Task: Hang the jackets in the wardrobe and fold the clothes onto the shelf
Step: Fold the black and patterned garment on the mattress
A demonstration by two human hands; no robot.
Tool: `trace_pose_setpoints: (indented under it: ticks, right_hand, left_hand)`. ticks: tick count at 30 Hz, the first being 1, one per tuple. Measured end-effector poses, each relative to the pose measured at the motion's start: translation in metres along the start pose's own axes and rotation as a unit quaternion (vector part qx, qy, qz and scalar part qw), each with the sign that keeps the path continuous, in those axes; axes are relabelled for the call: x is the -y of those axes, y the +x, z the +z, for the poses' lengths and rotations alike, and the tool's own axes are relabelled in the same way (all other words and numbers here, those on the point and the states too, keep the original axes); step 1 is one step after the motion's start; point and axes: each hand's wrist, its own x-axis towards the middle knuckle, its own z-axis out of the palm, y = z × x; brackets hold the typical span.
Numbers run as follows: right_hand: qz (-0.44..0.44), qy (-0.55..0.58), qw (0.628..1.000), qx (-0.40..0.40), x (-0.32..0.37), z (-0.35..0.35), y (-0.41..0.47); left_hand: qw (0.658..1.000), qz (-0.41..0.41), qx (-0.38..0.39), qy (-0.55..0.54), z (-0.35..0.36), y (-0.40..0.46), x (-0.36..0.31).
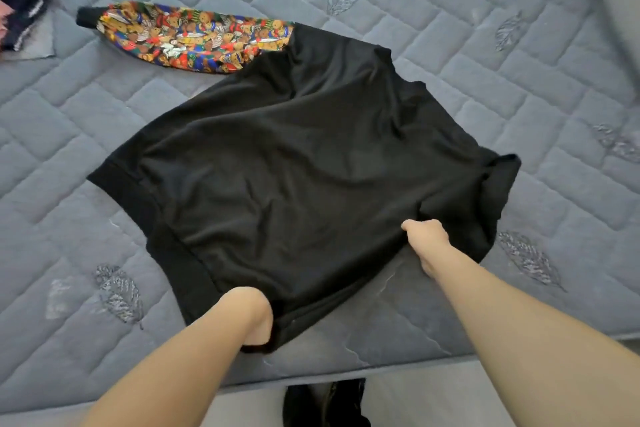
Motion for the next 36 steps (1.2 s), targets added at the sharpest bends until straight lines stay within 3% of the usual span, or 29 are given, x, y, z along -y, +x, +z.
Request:
trace_pose_setpoints:
  ticks: [3, 5, 7, 10, 12, 14, 16, 18, 20, 22, 24, 25, 27, 29, 31, 32, 34, 35, 36]
  right_hand:
    - [0.035, -0.018, 0.997, -0.067, -0.008, -0.035, 0.001]
    - [0.035, -0.032, 0.994, -0.097, -0.012, -0.058, 0.007]
    - [0.040, -0.040, 0.992, -0.112, -0.016, -0.078, 0.020]
    - [0.061, -0.072, 0.986, -0.135, -0.021, -0.103, 0.048]
    - [0.060, 0.012, 0.995, -0.076, -0.026, -0.116, 0.075]
    - [0.040, 0.087, 0.994, 0.054, -0.033, -0.129, 0.095]
    - [0.009, 0.080, 0.987, 0.139, -0.037, -0.150, 0.109]
    - [-0.019, 0.059, 0.983, 0.173, -0.033, -0.178, 0.123]
    - [-0.054, 0.011, 0.982, 0.181, -0.024, -0.215, 0.143]
    - [-0.106, -0.106, 0.971, 0.188, -0.012, -0.259, 0.165]
    - [-0.128, -0.297, 0.923, 0.209, -0.010, -0.294, 0.188]
    - [-0.116, -0.391, 0.889, 0.207, -0.012, -0.313, 0.200]
    - [-0.070, -0.525, 0.824, 0.199, -0.020, -0.338, 0.217]
    - [-0.042, -0.577, 0.787, 0.215, -0.034, -0.357, 0.229]
    - [-0.035, -0.581, 0.788, 0.200, -0.051, -0.372, 0.240]
    - [-0.039, -0.569, 0.803, 0.171, -0.057, -0.381, 0.244]
    - [-0.048, -0.487, 0.869, 0.078, -0.065, -0.397, 0.259]
    - [-0.053, -0.426, 0.902, 0.040, -0.067, -0.405, 0.268]
    - [-0.059, -0.365, 0.929, 0.020, -0.068, -0.412, 0.279]
  left_hand:
    - [0.997, -0.040, 0.047, -0.052, -0.016, -0.029, -0.011]
    - [0.982, -0.013, -0.082, -0.168, -0.041, -0.036, -0.032]
    - [0.934, 0.036, -0.257, -0.246, -0.066, -0.040, -0.061]
    - [0.891, 0.098, -0.338, -0.287, -0.109, -0.045, -0.112]
    - [0.857, 0.108, -0.350, -0.364, -0.141, -0.044, -0.139]
    - [0.801, 0.090, -0.382, -0.452, -0.177, -0.038, -0.158]
    - [0.753, 0.045, -0.457, -0.471, -0.218, -0.033, -0.172]
    - [0.730, 0.008, -0.521, -0.443, -0.266, -0.029, -0.183]
    - [0.743, 0.013, -0.546, -0.387, -0.316, -0.027, -0.198]
    - [0.817, 0.034, -0.505, -0.277, -0.358, -0.024, -0.220]
    - [0.899, 0.006, -0.415, -0.141, -0.382, -0.020, -0.241]
    - [0.922, -0.031, -0.374, -0.090, -0.389, -0.018, -0.255]
    - [0.924, -0.116, -0.363, -0.019, -0.390, -0.017, -0.273]
    - [0.887, -0.158, -0.433, 0.012, -0.393, -0.024, -0.284]
    - [0.827, -0.149, -0.541, -0.013, -0.404, -0.038, -0.282]
    - [0.788, -0.135, -0.599, -0.043, -0.414, -0.047, -0.278]
    - [0.709, -0.107, -0.684, -0.134, -0.439, -0.065, -0.263]
    - [0.686, -0.093, -0.699, -0.180, -0.453, -0.073, -0.259]
    - [0.684, -0.078, -0.692, -0.215, -0.466, -0.079, -0.258]
